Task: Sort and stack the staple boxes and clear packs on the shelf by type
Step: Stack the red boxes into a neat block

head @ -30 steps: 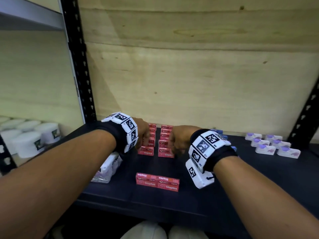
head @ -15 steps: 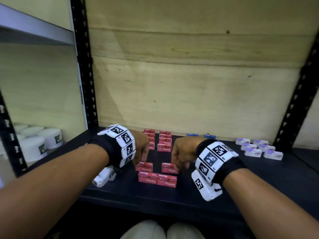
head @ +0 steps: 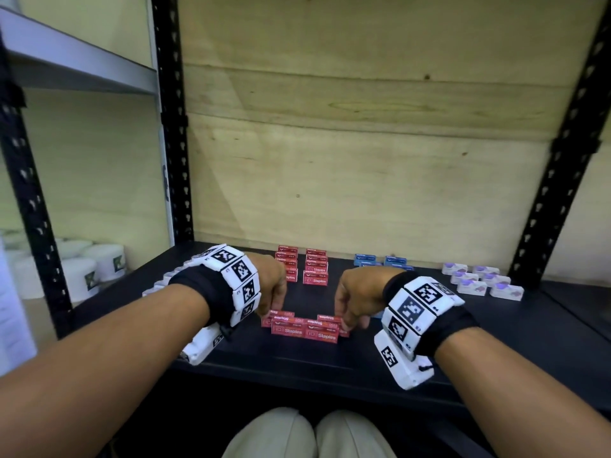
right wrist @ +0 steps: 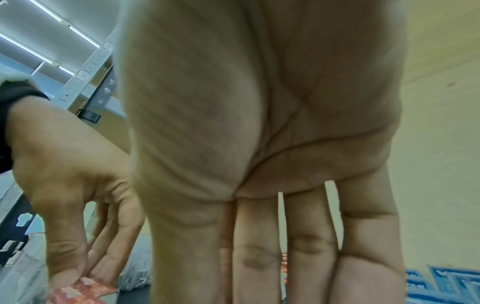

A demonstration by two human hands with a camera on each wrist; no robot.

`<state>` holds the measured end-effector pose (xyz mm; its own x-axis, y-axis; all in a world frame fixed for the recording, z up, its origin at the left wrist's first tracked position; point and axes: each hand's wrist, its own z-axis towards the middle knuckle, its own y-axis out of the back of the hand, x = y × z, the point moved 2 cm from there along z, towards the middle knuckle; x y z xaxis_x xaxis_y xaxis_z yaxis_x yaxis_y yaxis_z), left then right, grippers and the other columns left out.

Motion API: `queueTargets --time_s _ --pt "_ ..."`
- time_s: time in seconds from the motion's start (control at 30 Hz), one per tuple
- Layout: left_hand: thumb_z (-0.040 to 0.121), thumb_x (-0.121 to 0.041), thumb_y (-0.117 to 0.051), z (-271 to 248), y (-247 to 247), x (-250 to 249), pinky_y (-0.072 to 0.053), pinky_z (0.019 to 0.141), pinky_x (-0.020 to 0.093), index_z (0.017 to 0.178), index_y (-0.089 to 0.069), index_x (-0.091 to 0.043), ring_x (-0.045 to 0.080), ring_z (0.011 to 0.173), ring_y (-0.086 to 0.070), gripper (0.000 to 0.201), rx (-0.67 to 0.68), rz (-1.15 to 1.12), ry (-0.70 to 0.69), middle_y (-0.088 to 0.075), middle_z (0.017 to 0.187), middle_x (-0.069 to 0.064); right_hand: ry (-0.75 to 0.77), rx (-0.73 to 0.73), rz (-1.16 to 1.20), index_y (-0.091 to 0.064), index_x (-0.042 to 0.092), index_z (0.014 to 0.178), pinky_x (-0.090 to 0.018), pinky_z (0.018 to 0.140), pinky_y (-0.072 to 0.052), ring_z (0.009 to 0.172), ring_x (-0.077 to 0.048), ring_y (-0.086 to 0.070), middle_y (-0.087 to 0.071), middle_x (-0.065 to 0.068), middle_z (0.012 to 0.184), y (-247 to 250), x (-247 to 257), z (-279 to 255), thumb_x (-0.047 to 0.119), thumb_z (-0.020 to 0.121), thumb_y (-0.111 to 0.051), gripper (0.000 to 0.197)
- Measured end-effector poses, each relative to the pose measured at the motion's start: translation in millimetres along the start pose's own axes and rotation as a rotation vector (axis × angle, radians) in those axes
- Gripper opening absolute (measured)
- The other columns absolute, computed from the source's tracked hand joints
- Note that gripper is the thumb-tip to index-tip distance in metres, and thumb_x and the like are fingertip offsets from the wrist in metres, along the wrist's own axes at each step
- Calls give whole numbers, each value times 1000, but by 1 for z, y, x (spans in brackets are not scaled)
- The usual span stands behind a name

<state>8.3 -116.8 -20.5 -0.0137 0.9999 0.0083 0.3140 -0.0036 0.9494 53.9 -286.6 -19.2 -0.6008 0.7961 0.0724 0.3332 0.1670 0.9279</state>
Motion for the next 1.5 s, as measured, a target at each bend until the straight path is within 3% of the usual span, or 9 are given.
queueTargets --time_s 0.07,0.2,0.37,0.47,0.77,0.93,1.13,1.4,1.5 --pt "78 -9 -77 -3 0 1 -51 63 15 102 -75 -18 4 69 -63 25 28 -15 -7 -74 90 -2 -7 5 10 -75 15 105 -32 93 -52 66 -4 -61 -63 14 56 -1 0 0 18 86 -74 20" --pt "78 -6 -76 -6 -2 2 -53 84 26 113 -70 -18 13 94 -66 37 74 -12 -3 -70 97 -4 -16 29 2 -69 16 116 -25 73 -54 63 -6 -60 -63 12 65 0 0 -4 17 84 -76 33" --pt "74 -29 -83 -8 -8 -2 -48 88 26 128 -56 -23 11 95 -57 60 133 -6 -16 -62 108 -11 -61 130 25 -59 21 129 -38 92 -56 91 -17 -70 -72 -1 102 -9 4 1 30 75 -84 59" --pt "75 -41 -80 -8 -15 -7 -51 85 27 124 -60 -21 13 97 -64 56 91 -34 -27 -68 112 -4 -30 96 -4 -62 18 121 -37 91 -56 86 -18 -70 -71 1 90 -14 11 3 35 77 -82 51" --pt "82 -32 -75 -7 -18 -16 -45 86 26 124 -59 -24 10 98 -56 46 3 -13 -58 -63 114 -8 48 23 -79 -64 16 115 -34 85 -54 78 -15 -61 -63 6 79 -17 26 6 31 84 -75 36" --pt "82 -34 -75 -5 -18 -16 -47 86 27 119 -62 -25 10 95 -58 40 -11 -36 -62 -60 100 -12 73 19 -85 -65 15 112 -33 80 -55 74 -16 -64 -73 -2 91 -17 27 9 30 84 -75 34" --pt "83 -34 -74 -3 -20 -14 -48 84 27 117 -63 -26 10 93 -57 38 -50 -34 -60 -58 96 -14 92 -7 -107 -65 16 110 -33 78 -54 70 -15 -61 -66 3 78 -17 29 12 30 84 -75 31" --pt "72 -37 -83 1 3 -1 -44 89 24 124 -60 -28 7 101 -58 58 61 -113 -76 -61 104 -17 101 69 -24 -60 26 124 -31 81 -56 77 -13 -66 -72 -1 91 4 15 17 47 82 -73 48" --pt "72 -42 -82 12 23 12 -48 97 32 119 -63 -32 11 101 -63 52 9 -144 -34 -67 107 -13 94 8 24 -62 28 119 -35 86 -56 75 -16 -65 -72 -3 90 28 2 26 47 83 -73 43"
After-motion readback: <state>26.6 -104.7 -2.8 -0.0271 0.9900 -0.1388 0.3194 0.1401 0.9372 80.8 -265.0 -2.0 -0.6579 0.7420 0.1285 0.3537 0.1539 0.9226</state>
